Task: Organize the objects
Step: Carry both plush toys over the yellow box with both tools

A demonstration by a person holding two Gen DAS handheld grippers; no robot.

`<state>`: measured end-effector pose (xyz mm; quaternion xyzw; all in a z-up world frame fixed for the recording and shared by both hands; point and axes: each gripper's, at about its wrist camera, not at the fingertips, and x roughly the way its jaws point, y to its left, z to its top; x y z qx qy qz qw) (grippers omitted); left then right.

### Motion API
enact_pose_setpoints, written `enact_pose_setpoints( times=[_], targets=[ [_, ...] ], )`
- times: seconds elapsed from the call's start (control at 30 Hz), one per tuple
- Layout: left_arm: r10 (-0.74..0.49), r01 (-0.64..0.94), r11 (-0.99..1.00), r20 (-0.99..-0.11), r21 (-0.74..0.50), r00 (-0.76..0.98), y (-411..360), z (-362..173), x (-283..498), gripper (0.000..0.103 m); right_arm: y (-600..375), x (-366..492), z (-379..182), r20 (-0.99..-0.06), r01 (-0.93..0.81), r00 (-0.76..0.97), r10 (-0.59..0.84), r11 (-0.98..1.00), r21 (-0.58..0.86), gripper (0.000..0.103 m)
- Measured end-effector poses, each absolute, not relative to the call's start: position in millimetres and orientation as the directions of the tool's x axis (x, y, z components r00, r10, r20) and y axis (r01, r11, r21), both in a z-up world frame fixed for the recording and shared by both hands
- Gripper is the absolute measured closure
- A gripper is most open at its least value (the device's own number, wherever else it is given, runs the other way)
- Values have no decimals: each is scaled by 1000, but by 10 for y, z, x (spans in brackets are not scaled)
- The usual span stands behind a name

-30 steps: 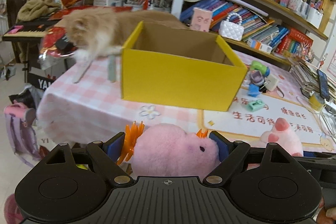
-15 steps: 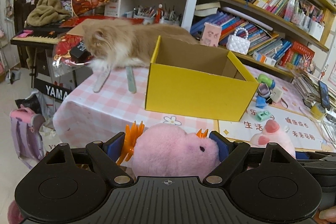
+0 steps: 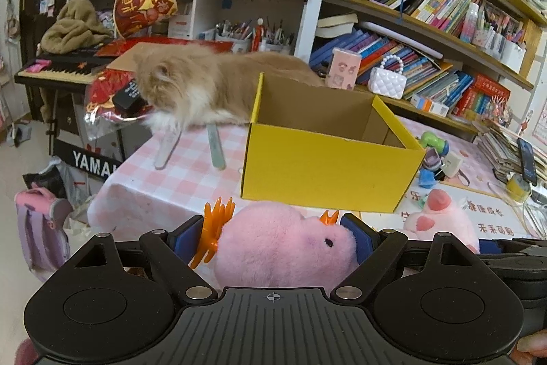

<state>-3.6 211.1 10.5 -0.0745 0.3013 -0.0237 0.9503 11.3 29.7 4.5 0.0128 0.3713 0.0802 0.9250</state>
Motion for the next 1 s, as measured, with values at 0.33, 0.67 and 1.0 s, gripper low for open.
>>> enact_pose_setpoints(
  times=[0.33, 0.67, 1.0],
  targets=[
    [-98, 28, 991, -544, -134, 834, 2084, 223, 161, 17, 270, 308, 122, -669, -111, 729, 145, 989, 93, 28],
    [-95, 32, 991, -509, -132, 855, 2076, 374, 483, 17, 240, 636, 302, -640, -110, 753, 155, 988, 109, 28],
    [-94, 29, 987, -423, -158, 901, 2027, 591, 962, 17, 220, 1123, 631, -535, -132, 829, 161, 987, 93, 28]
  ],
)
